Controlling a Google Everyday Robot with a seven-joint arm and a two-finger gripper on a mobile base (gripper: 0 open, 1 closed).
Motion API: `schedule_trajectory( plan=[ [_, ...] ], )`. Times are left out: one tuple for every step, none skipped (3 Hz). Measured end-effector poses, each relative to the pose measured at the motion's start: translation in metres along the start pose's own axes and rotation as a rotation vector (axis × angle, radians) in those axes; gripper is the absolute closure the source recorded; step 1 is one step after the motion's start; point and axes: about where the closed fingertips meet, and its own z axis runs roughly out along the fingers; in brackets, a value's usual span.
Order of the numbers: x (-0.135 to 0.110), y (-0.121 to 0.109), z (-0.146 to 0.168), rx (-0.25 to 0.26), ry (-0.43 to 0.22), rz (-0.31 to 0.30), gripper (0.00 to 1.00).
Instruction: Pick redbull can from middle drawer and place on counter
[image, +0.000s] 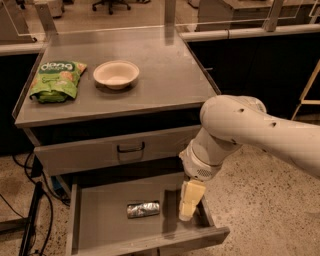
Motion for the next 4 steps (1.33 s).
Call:
schedule_trajectory(
  plan=[
    [-0.001,0.007,0.022,-0.042,-0.024,0.015,0.0],
    [-0.013,-0.005,0.101,-0.112,-0.071,0.052,0.0],
    [-0.021,-0.019,0.143,-0.131,-0.104,0.073,0.0],
    [-0.02,-0.018,0.149,-0.139,-0.107,0.076,0.0]
  ],
)
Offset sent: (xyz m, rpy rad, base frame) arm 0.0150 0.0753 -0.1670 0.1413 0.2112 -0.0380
